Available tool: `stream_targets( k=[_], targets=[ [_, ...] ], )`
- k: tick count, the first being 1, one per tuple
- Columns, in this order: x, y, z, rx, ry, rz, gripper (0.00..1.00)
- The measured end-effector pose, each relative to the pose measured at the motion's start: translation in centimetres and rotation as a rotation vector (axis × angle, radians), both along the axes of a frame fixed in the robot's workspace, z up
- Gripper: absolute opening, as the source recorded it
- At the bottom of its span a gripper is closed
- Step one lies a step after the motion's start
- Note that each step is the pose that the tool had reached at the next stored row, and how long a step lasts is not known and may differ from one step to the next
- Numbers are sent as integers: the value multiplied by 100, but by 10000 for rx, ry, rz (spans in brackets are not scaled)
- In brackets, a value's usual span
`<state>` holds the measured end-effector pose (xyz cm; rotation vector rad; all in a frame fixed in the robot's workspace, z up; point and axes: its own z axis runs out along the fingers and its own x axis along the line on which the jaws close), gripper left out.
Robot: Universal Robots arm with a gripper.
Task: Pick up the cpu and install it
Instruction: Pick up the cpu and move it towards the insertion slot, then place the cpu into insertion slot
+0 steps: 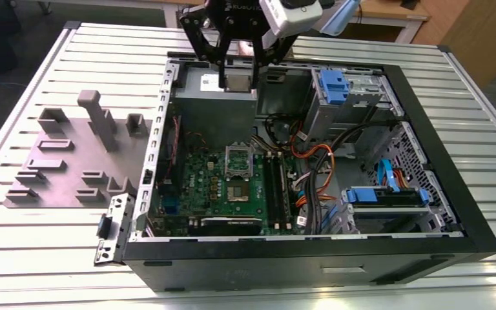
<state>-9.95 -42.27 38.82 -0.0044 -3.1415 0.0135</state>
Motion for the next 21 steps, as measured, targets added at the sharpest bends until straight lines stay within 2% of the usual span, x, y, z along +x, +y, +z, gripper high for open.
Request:
stream_targets(
  k=[7,14,19,21],
  targets=[
    [157,-2,0,1,0,-13,47],
    [168,-4,-1,0,-1,-14,47],
    [167,-38,-2,1,-1,-15,47],
    [167,-39,-2,1,-1,-16,47]
  ],
)
